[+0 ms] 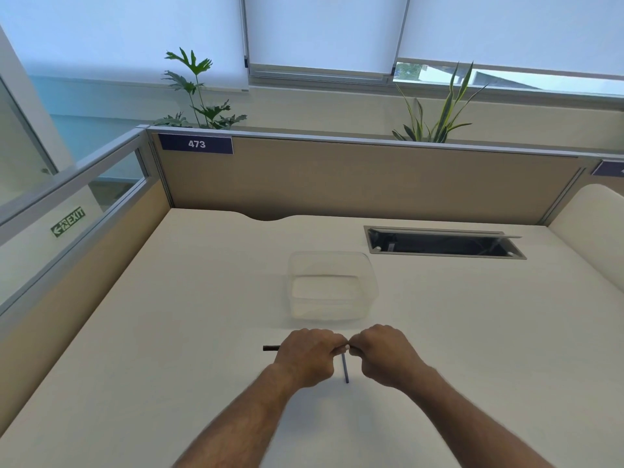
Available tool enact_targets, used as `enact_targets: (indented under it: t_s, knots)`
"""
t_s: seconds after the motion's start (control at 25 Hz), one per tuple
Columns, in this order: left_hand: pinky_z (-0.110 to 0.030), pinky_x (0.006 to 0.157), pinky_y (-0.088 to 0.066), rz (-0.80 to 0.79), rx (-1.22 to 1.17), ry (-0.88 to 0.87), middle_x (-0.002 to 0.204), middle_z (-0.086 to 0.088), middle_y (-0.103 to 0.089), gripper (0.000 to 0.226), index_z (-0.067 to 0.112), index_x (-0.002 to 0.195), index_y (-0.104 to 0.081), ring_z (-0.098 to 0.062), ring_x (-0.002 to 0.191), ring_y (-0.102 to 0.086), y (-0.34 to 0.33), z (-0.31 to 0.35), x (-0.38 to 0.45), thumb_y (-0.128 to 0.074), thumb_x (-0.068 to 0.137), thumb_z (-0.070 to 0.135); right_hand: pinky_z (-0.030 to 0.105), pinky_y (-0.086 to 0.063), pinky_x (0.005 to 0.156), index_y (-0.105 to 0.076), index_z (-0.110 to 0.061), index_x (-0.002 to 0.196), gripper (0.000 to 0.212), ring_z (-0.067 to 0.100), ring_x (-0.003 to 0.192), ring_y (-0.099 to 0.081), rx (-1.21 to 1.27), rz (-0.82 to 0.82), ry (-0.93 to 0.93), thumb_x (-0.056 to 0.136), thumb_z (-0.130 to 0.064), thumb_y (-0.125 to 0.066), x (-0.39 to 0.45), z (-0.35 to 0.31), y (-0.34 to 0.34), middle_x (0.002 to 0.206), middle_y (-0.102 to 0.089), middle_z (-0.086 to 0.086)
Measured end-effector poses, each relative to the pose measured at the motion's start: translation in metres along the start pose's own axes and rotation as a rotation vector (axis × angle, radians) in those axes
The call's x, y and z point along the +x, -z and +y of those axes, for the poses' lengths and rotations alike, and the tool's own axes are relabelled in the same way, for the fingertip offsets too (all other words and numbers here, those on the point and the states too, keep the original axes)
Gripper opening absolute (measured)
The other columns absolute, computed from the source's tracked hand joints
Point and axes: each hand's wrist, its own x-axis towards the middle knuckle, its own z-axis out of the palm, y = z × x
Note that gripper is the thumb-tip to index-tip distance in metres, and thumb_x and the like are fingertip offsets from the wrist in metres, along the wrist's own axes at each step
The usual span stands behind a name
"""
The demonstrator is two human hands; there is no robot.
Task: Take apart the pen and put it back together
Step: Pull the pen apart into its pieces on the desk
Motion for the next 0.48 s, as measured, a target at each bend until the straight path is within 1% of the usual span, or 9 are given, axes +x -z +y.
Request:
enact_targets:
  t_s: [0.08,0.24,0.36,0.48]
  knots:
    - [-0.034,0.059,-0.042,0.007,0.0,-0.006,0.091,0.0,-0.07,0.023,0.029,0.107,-0.062,-0.029,0.077,-0.06,0.0009,-0.0019,-0.0001,-0.042,0.096,0.027,0.03,-0.03,0.057,-0.061,-0.017,0.078,0.015,0.028,0.066,-0.045,0.001,0.023,0.007,0.088,-0.014,-0.05,-0.002,-0.0015,-0.0019,0.078,-0.067,0.009]
    - [-0.036,0.06,-0.044,0.002,-0.005,-0.012,0.091,-0.001,-0.071,0.024,0.029,0.107,-0.062,-0.029,0.078,-0.06,0.0028,-0.004,0.0002,-0.041,0.094,0.028,0.03,-0.031,0.058,-0.06,-0.016,0.078,0.016,0.029,0.071,-0.05,0.005,0.058,0.018,0.086,-0.012,-0.047,-0.0049,-0.005,-0.0029,0.077,-0.067,0.008]
    - [-0.035,0.06,-0.045,0.0,-0.014,-0.006,0.093,0.0,-0.071,0.024,0.029,0.106,-0.062,-0.029,0.079,-0.06,0.004,-0.005,-0.0005,-0.042,0.093,0.028,0.031,-0.03,0.057,-0.058,-0.015,0.075,0.015,0.027,0.069,-0.044,0.011,0.07,0.024,0.084,-0.009,-0.048,-0.006,-0.0074,-0.0032,0.075,-0.066,0.009]
    - [-0.036,0.06,-0.046,-0.005,-0.02,-0.004,0.092,0.0,-0.072,0.023,0.029,0.105,-0.062,-0.03,0.079,-0.06,0.0056,-0.0051,-0.0018,-0.042,0.093,0.028,0.032,-0.03,0.058,-0.06,-0.014,0.076,0.014,0.03,0.073,-0.054,0.01,0.074,0.038,0.084,-0.008,-0.05,-0.0061,-0.008,-0.0036,0.076,-0.067,0.009]
